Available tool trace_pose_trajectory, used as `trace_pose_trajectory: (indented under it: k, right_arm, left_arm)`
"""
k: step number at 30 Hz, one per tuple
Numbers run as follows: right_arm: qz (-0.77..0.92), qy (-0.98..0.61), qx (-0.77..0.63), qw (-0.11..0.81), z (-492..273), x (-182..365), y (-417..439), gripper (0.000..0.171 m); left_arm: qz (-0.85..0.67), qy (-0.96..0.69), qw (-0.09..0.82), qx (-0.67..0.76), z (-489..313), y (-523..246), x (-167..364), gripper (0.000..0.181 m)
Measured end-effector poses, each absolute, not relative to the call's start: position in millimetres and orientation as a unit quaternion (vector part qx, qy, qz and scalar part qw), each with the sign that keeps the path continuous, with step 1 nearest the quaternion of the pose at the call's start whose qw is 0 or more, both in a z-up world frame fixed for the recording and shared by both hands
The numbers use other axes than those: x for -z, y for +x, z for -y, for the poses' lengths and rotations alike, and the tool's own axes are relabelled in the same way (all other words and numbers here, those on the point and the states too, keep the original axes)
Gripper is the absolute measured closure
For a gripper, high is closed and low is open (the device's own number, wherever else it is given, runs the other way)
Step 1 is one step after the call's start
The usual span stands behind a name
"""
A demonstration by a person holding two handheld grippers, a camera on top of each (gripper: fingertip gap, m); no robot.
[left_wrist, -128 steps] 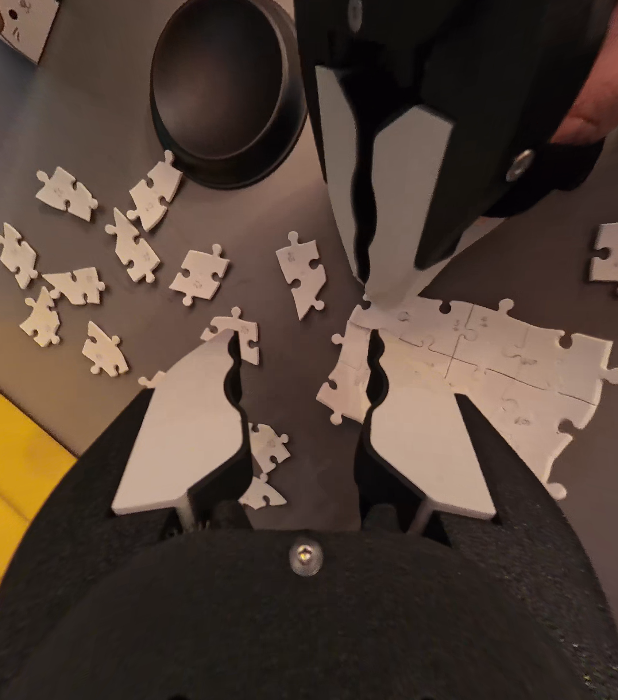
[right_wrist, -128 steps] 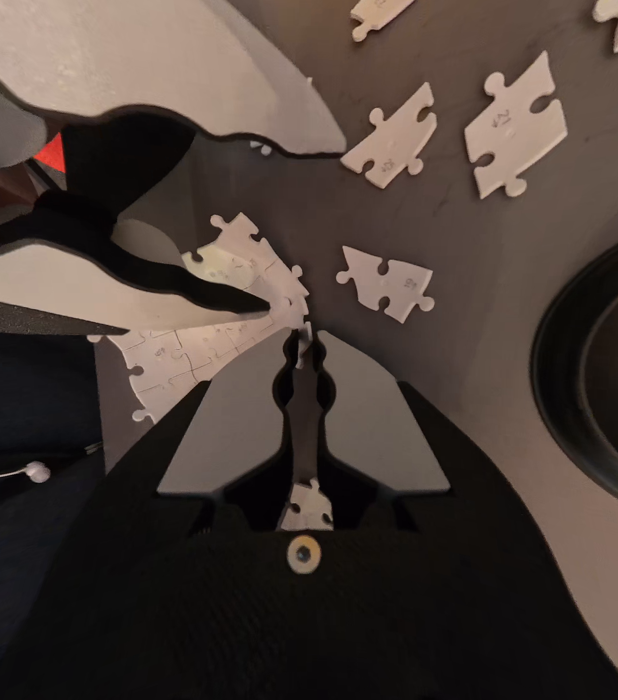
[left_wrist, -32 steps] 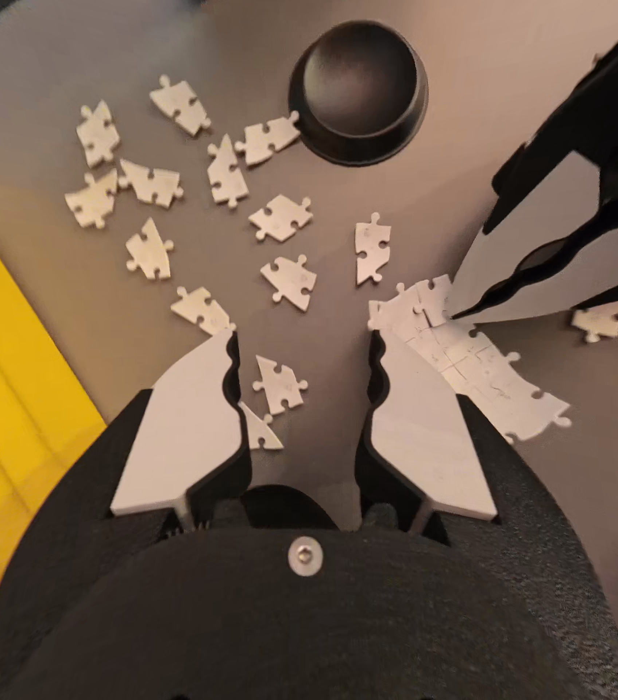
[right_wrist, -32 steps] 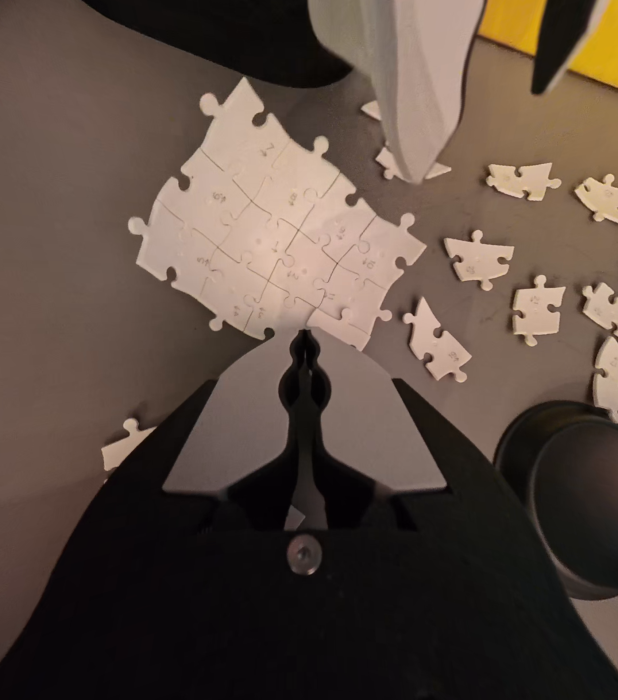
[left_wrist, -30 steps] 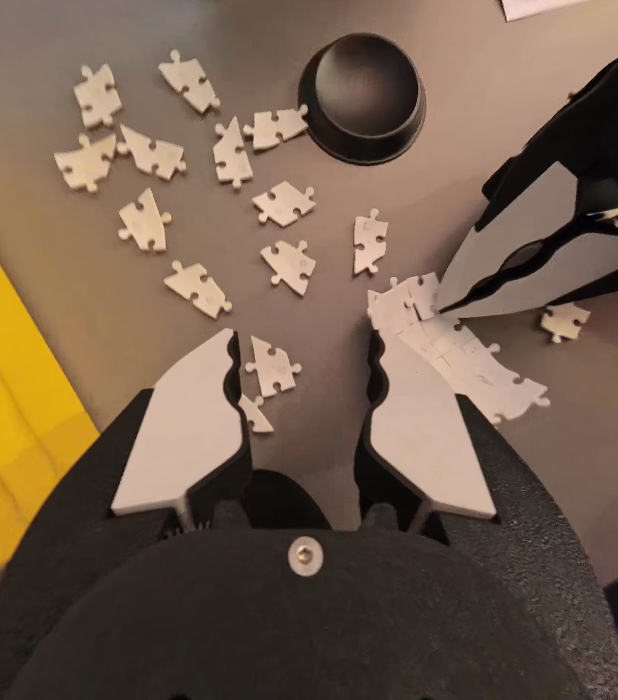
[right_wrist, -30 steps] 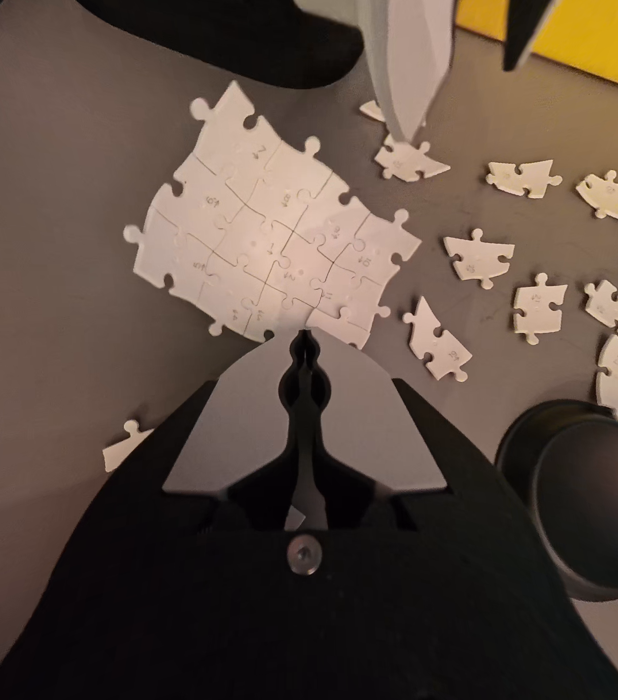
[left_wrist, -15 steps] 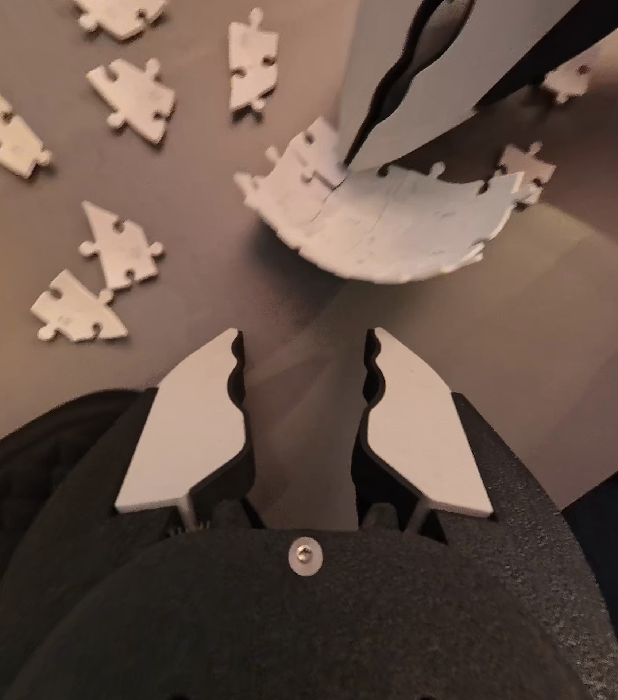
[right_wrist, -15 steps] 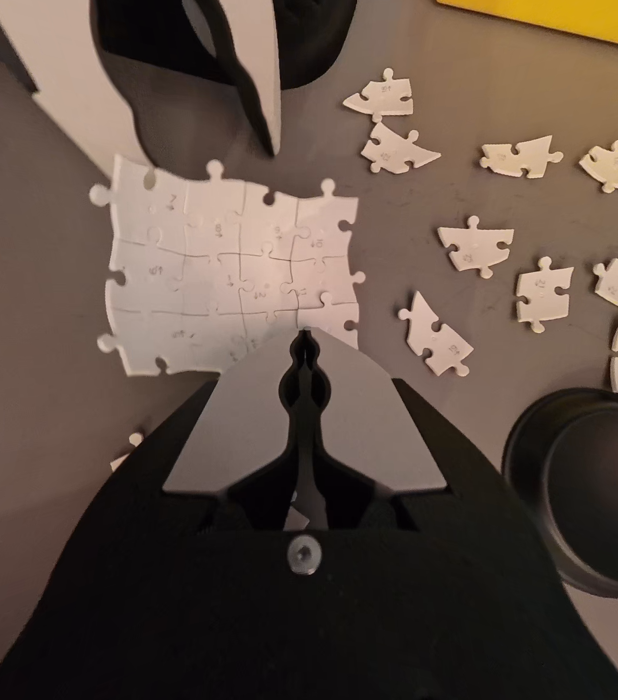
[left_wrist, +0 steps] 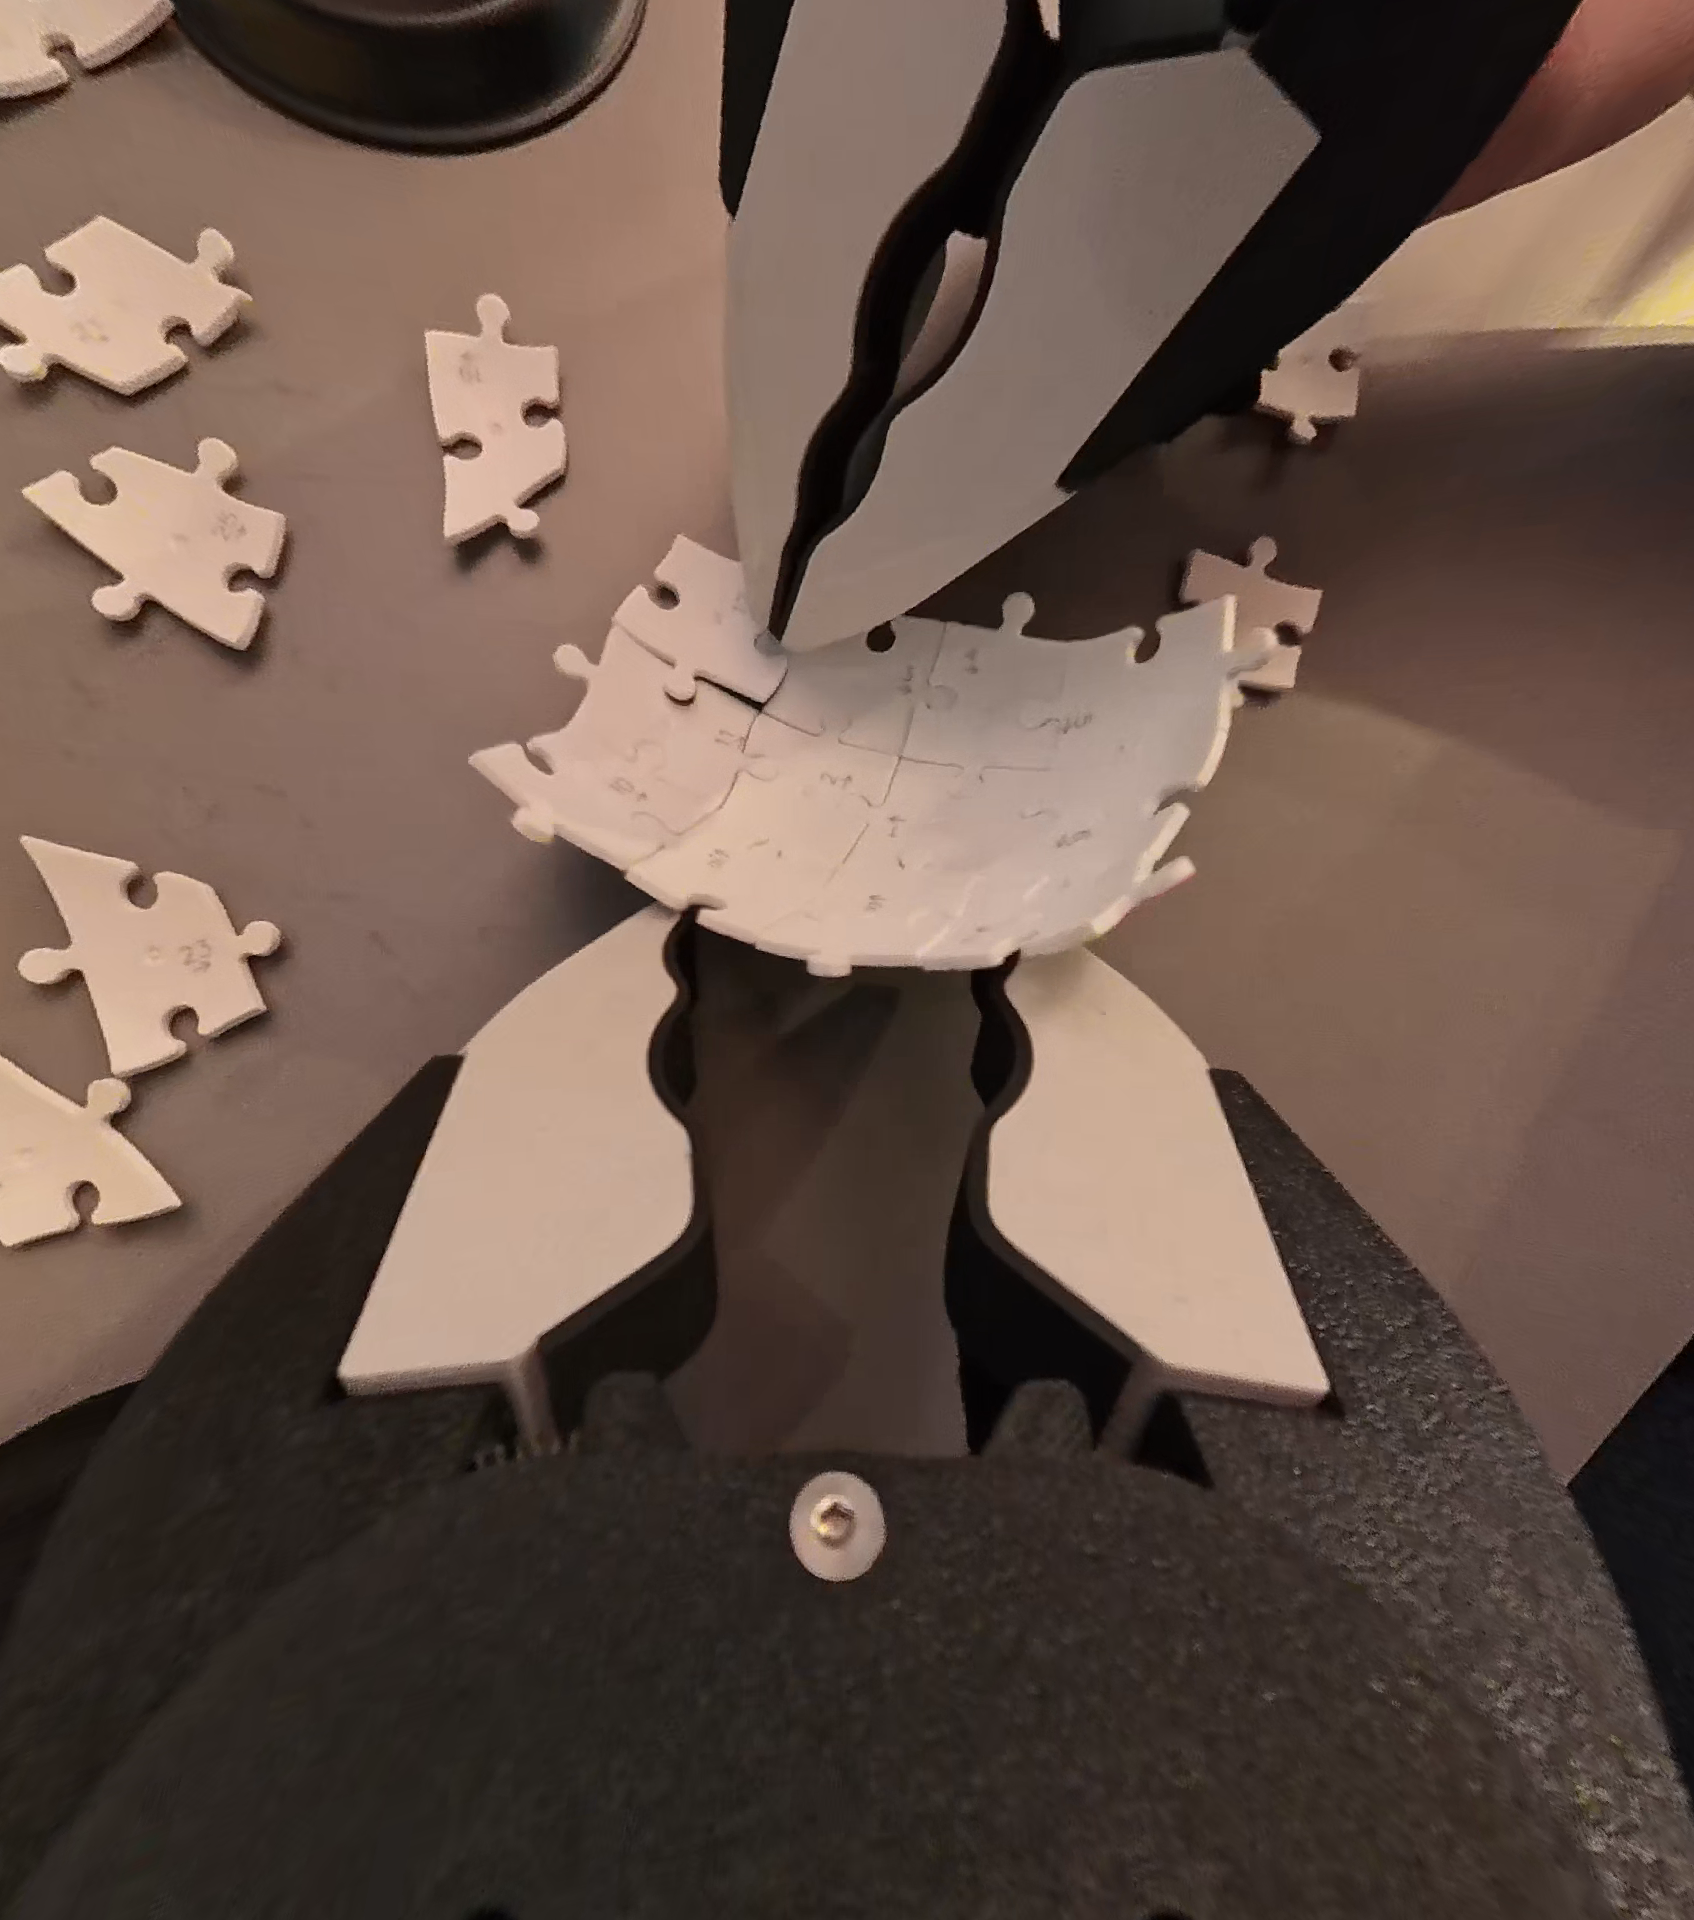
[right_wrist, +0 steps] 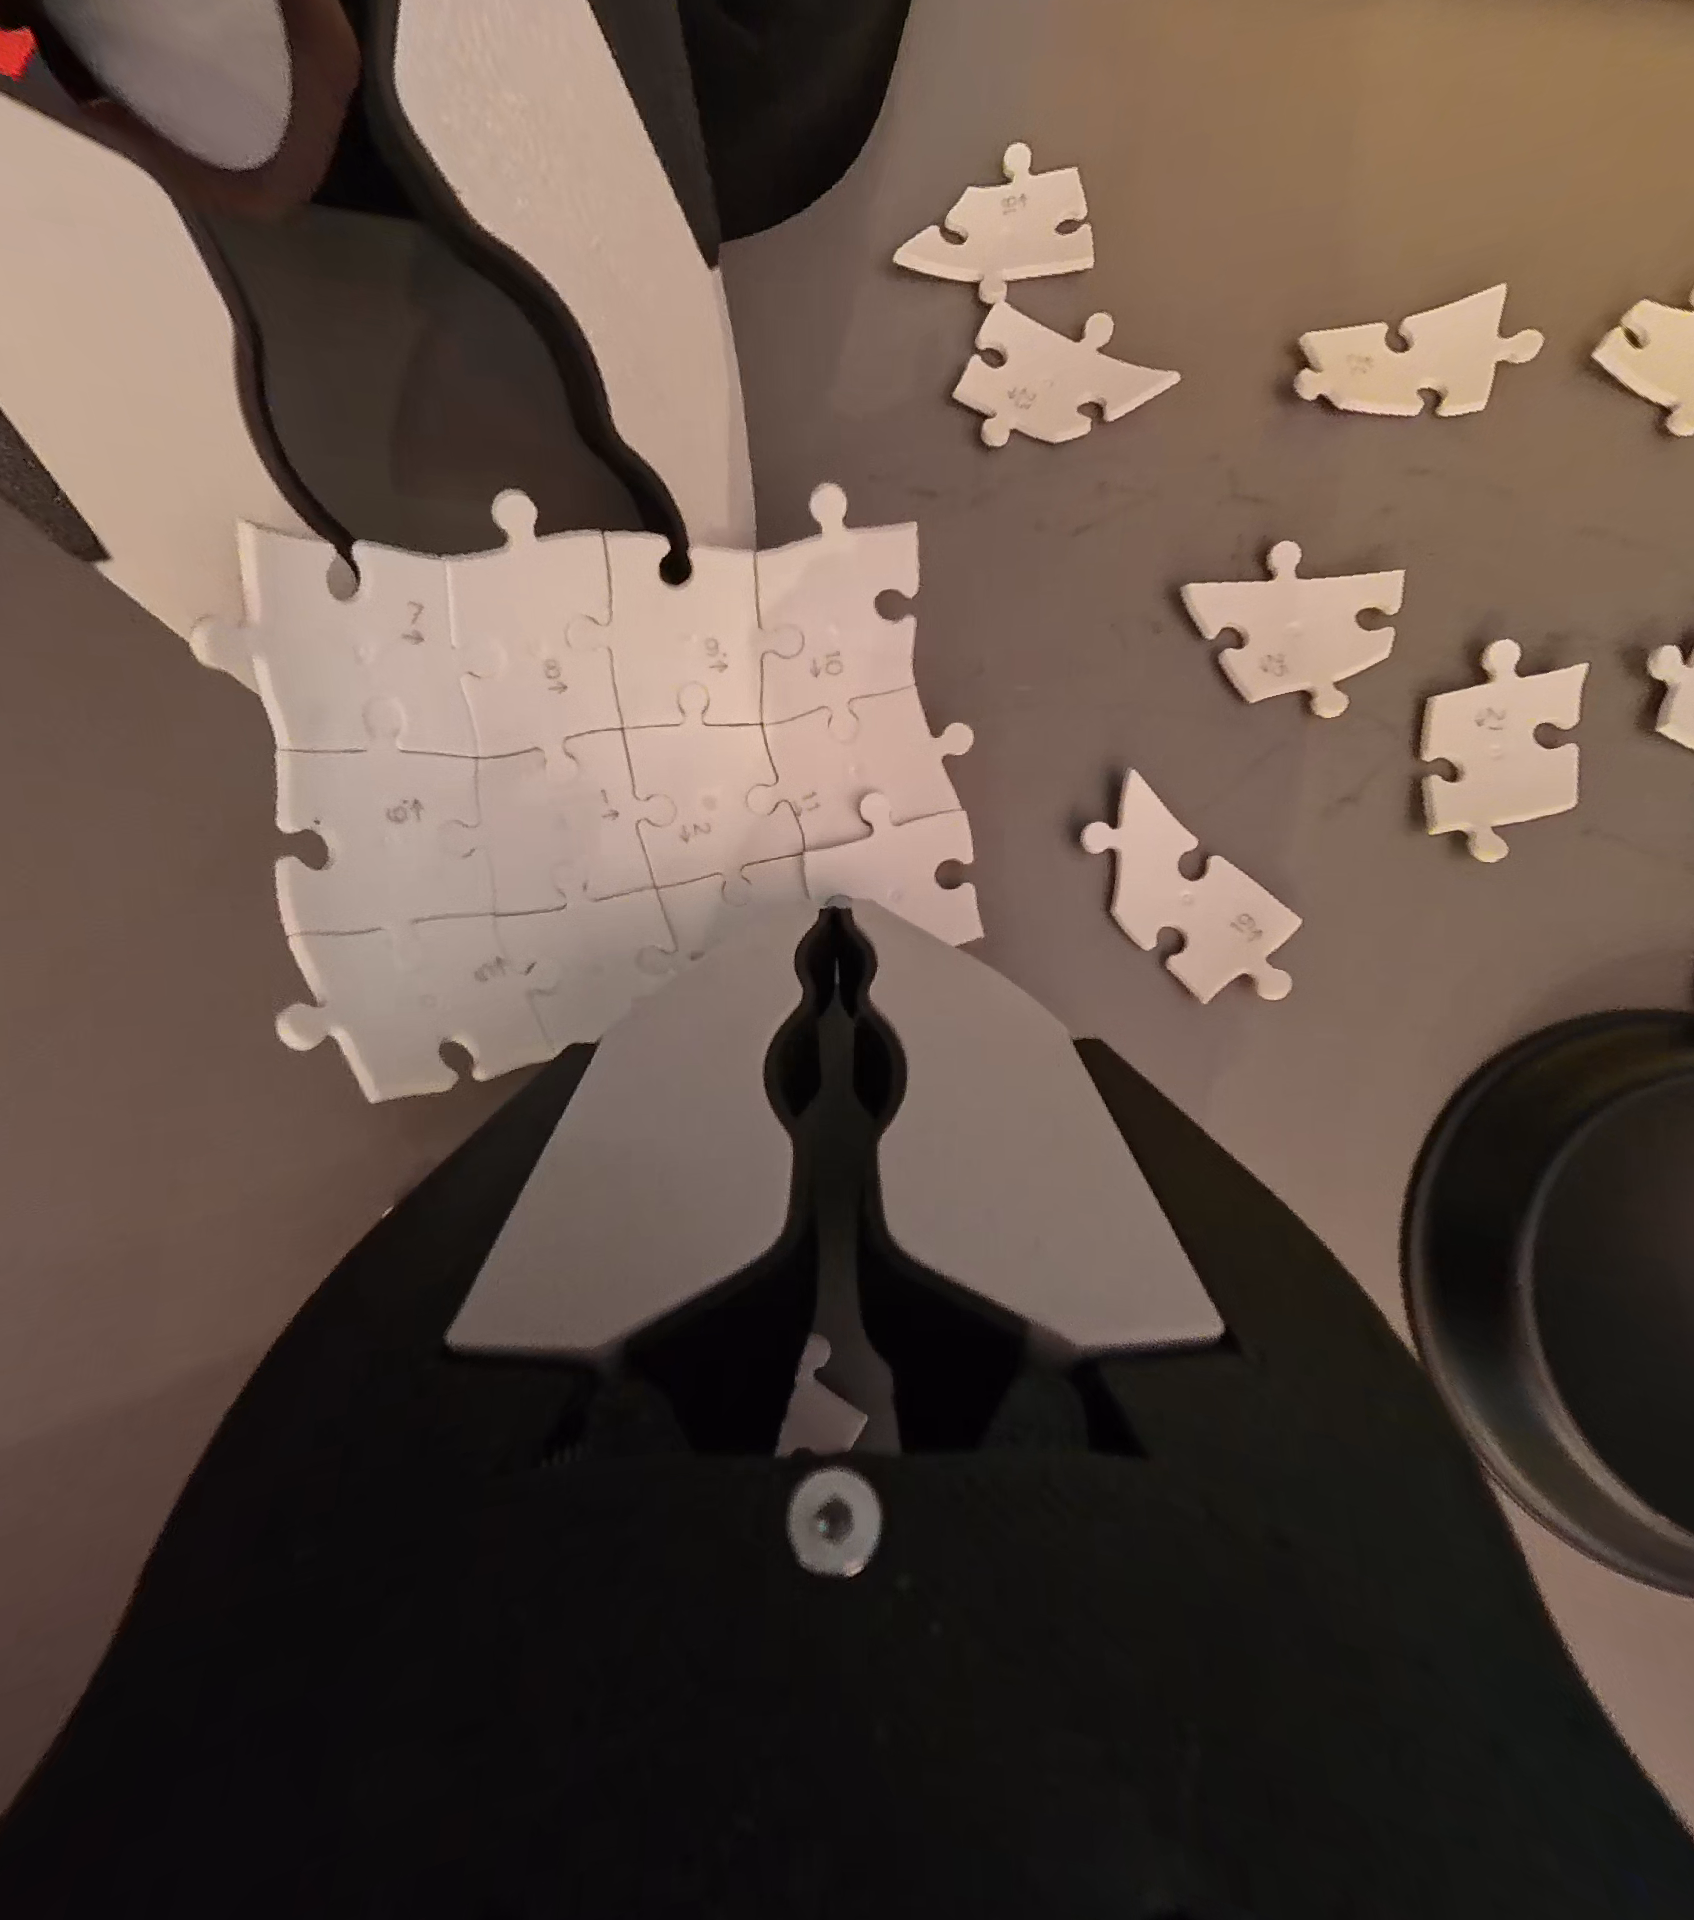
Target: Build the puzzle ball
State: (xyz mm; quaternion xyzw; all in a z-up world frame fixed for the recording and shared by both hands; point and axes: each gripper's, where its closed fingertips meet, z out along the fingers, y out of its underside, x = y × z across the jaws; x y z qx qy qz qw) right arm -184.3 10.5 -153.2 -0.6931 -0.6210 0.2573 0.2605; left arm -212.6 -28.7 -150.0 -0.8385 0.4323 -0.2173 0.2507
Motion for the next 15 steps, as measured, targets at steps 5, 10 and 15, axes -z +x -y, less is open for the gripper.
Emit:
trace_pose_trajectory:
  k: [5,10,15]
  right_arm:
    - [0.614,-0.697,-0.263,0.261,-12.4,152.9,-183.3,0.169]
    - [0.607,-0.692,-0.286,0.265,-11.8,146.6,-187.5,0.17]
    - [0.599,-0.693,-0.304,0.262,-18.4,143.4,-192.8,0.169]
  left_arm:
    - [-0.431,-0.838,0.253,0.219,26.0,-212.7,150.6,0.13]
    - [-0.429,-0.839,0.252,0.222,25.6,-213.1,151.3,0.13]
    - [-0.428,-0.838,0.252,0.225,25.4,-212.8,151.1,0.129]
